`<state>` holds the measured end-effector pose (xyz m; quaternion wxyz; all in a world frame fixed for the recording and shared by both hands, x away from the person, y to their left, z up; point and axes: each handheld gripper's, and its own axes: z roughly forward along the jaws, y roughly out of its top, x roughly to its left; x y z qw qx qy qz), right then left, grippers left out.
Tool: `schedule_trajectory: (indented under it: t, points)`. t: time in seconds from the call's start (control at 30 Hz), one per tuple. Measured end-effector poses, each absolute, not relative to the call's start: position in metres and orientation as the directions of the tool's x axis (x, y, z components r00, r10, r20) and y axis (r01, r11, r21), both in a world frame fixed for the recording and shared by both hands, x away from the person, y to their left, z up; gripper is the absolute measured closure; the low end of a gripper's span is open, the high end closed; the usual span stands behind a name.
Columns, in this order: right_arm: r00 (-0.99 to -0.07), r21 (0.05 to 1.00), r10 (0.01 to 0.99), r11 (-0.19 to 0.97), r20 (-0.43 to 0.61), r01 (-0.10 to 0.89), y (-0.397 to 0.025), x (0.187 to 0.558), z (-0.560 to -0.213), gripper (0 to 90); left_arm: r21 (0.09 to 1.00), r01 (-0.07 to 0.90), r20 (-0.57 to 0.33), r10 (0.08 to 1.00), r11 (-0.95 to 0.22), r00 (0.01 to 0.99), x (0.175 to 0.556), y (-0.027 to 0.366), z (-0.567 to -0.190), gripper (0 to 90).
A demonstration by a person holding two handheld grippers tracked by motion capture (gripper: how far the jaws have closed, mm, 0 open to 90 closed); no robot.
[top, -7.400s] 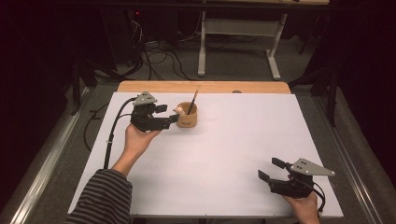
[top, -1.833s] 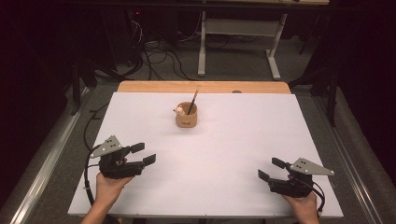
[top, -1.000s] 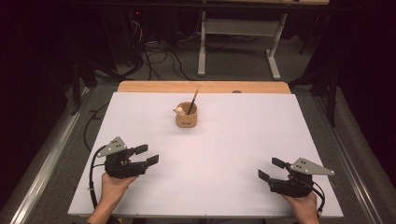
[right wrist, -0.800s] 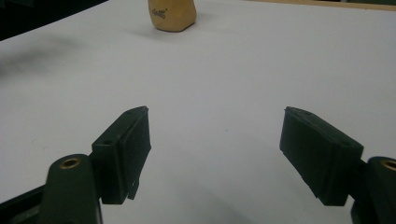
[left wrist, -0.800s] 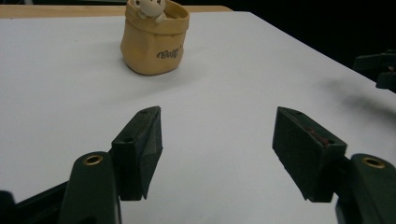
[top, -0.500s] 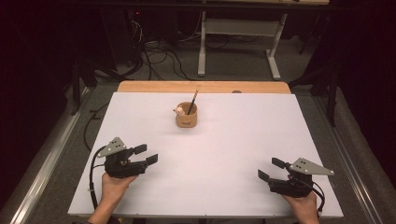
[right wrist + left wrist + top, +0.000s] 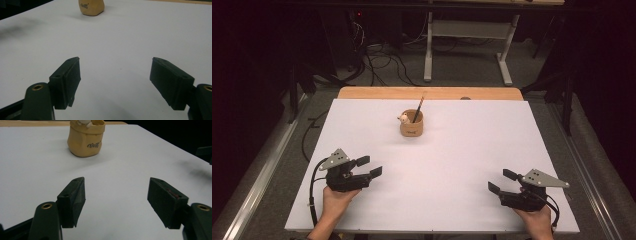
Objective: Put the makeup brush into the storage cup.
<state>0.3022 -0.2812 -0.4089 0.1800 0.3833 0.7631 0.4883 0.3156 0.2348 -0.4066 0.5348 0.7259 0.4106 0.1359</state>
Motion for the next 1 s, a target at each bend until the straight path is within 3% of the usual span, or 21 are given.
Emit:
schedule_trajectory:
  t: [1.0]
  points:
    - [-0.634,0.882,0.767,0.226,0.102,0.415,-0.2826,0.3036,-0.4094,26.2,0.894,0.442,-0.233,0.765,-0.075,0.600,0.3124,0.2361,-0.4106,29.2]
